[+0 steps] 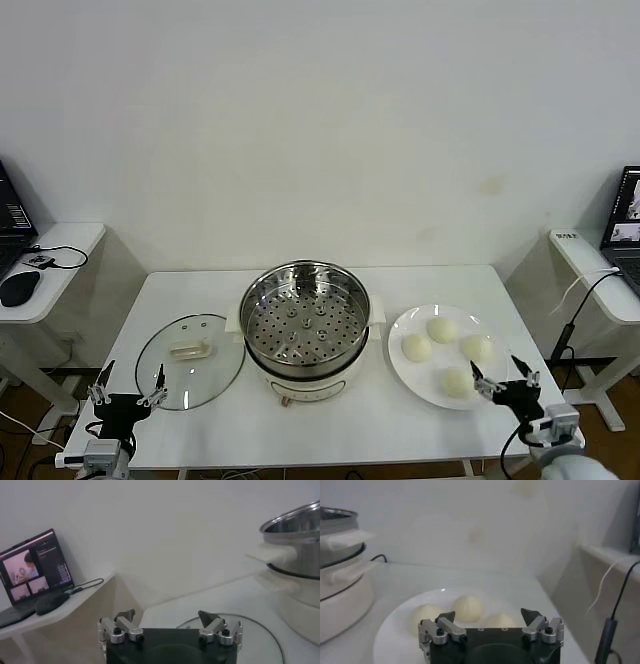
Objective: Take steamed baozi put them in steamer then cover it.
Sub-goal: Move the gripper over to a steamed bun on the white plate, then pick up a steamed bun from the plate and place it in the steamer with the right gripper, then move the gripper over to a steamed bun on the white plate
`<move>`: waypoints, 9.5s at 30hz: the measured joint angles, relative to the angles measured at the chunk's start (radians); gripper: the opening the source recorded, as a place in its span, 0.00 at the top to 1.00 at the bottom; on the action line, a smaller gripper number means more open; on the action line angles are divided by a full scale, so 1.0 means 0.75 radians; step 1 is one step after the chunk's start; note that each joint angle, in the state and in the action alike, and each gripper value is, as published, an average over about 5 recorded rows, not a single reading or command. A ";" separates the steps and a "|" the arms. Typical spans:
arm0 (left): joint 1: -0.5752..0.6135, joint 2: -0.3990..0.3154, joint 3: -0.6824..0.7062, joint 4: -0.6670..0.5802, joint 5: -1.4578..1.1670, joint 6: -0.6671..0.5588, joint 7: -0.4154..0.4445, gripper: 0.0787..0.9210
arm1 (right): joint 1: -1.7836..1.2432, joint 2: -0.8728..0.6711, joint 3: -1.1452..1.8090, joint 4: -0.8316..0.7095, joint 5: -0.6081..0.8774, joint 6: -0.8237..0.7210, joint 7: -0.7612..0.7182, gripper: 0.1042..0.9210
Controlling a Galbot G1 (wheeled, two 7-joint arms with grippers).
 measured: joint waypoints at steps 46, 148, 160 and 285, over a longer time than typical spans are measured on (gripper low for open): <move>0.074 -0.089 -0.036 -0.096 0.055 -0.015 0.013 0.12 | 1.574 -0.385 -1.285 -1.152 -0.961 0.279 -1.306 0.12; 0.103 -0.130 -0.025 -0.095 0.126 -0.007 -0.008 0.12 | 2.367 0.170 -2.137 -1.101 -0.765 1.302 -1.354 0.37; 0.093 -0.136 -0.011 -0.070 0.126 -0.007 -0.007 0.12 | 2.297 0.251 -2.117 -1.263 -0.909 1.403 -1.286 0.37; 0.049 -0.078 0.038 0.072 0.103 0.036 0.034 0.12 | 1.663 -0.404 -1.817 -0.963 -0.651 -0.096 -1.245 0.12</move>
